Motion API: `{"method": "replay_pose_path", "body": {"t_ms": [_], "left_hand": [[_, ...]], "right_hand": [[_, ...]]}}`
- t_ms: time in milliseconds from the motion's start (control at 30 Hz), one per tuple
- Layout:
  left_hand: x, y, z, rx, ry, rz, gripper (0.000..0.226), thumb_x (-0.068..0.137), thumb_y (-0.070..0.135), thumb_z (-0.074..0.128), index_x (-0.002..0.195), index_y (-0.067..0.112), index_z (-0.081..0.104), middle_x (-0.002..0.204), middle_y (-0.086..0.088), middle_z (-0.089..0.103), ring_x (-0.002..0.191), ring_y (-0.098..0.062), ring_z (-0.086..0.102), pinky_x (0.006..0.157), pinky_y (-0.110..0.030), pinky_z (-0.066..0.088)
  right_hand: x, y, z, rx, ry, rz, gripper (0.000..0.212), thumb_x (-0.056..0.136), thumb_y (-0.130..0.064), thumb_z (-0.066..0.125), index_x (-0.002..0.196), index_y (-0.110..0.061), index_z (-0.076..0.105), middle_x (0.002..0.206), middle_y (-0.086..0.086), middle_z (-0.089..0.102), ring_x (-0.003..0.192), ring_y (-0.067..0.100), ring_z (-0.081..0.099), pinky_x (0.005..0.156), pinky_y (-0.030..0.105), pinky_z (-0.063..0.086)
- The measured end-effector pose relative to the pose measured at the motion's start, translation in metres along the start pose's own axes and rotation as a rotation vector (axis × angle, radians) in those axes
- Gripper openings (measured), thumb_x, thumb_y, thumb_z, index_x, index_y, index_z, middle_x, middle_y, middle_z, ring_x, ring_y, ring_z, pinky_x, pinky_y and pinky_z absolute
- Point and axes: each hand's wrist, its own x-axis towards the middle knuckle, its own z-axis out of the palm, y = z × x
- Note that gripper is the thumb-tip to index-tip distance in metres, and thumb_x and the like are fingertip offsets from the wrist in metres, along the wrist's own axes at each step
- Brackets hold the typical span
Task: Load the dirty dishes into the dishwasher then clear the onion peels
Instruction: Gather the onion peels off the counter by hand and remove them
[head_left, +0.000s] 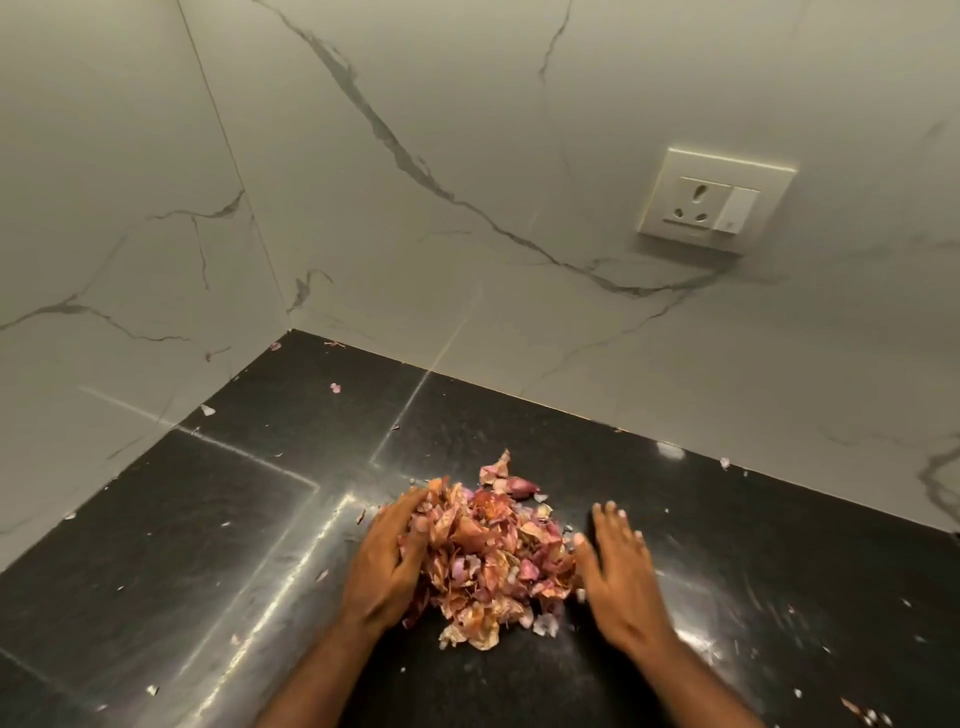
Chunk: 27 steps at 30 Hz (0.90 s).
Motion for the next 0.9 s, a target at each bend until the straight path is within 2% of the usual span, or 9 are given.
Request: {"method": "replay_pose_path", "body": {"t_ms": [133,233,333,400,500,567,633,767,900], "left_hand": [[-0.011,0.026,0.024,-0.206,0.109,-0.048,0.066,0.096,0.078,0.026,0.141,0.044,0.059,0.146,0.017,0.058,0.136,-0.002,0.05,0.116,-0.041,0.042],[-0.019,0.042,0.04,-0.358,0.171,-0.07,0.052,0.102,0.063,0.036,0.137,0.039,0.065,0.139,0.022,0.063,0.134,0.0,0.053,0.117,-0.038,0.042],[-0.025,0.057,0.058,-0.531,0.272,-0.16,0.042,0.101,0.051,0.045,0.131,0.035,0.07,0.132,0.017,0.069,0.128,-0.003,0.061,0.114,-0.041,0.047],[-0.025,0.063,0.068,-0.662,0.306,-0.246,0.042,0.099,0.051,0.048,0.128,0.032,0.073,0.129,0.011,0.072,0.125,-0.01,0.064,0.113,-0.047,0.048],[-0.024,0.077,0.08,-0.845,0.32,-0.283,0.032,0.106,0.036,0.052,0.125,0.023,0.075,0.13,0.0,0.073,0.128,-0.021,0.064,0.111,-0.048,0.049],[-0.028,0.09,0.083,-0.958,0.367,-0.342,0.028,0.109,0.021,0.051,0.12,0.016,0.076,0.12,-0.006,0.076,0.119,-0.028,0.069,0.096,-0.036,0.059],[-0.031,0.096,0.087,-1.041,0.389,-0.388,0.027,0.107,0.018,0.052,0.118,0.009,0.075,0.112,-0.012,0.078,0.112,-0.034,0.072,0.082,-0.03,0.063],[-0.037,0.108,0.086,-1.139,0.438,-0.376,0.04,0.093,0.031,0.064,0.119,0.002,0.074,0.114,-0.019,0.076,0.108,-0.035,0.073,0.083,-0.033,0.064],[-0.045,0.118,0.078,-1.108,0.473,-0.308,0.026,0.106,0.015,0.053,0.118,0.008,0.075,0.115,-0.017,0.076,0.11,-0.035,0.072,0.093,-0.042,0.061]], "right_hand": [[-0.015,-0.06,0.03,0.243,0.052,-0.047,0.065,0.105,-0.065,0.017,0.164,-0.038,0.015,0.164,-0.017,0.01,0.15,0.004,0.006,0.126,0.037,0.004],[-0.014,-0.087,0.051,0.4,0.15,-0.046,0.066,0.101,-0.072,0.019,0.158,-0.044,0.034,0.163,-0.015,0.036,0.151,0.004,0.028,0.126,0.04,0.025],[-0.015,-0.105,0.057,0.623,0.169,-0.026,0.057,0.096,-0.074,0.033,0.146,-0.051,0.05,0.153,-0.021,0.048,0.139,-0.012,0.037,0.112,0.022,0.038],[-0.016,-0.113,0.055,0.775,0.175,-0.023,0.05,0.092,-0.072,0.046,0.135,-0.054,0.06,0.148,-0.022,0.053,0.137,-0.011,0.042,0.11,0.021,0.042],[-0.015,-0.12,0.048,1.03,0.172,-0.003,0.03,0.097,-0.048,0.066,0.125,-0.041,0.073,0.141,-0.009,0.062,0.133,0.007,0.057,0.11,0.032,0.049],[-0.016,-0.123,0.044,1.266,0.146,0.045,0.023,0.096,-0.018,0.073,0.117,-0.025,0.079,0.131,0.002,0.07,0.124,0.018,0.066,0.102,0.032,0.055],[-0.023,-0.127,0.038,1.403,0.138,0.088,0.022,0.092,-0.005,0.072,0.111,-0.013,0.08,0.122,0.007,0.075,0.117,0.024,0.071,0.093,0.031,0.059],[-0.033,-0.131,0.03,1.487,0.183,0.123,0.023,0.084,-0.01,0.077,0.106,-0.01,0.081,0.115,0.01,0.077,0.113,0.027,0.072,0.097,0.039,0.058],[-0.04,-0.138,0.021,1.511,0.159,0.109,0.022,0.088,-0.003,0.075,0.108,-0.009,0.079,0.115,0.01,0.077,0.112,0.028,0.072,0.096,0.037,0.059]]}}
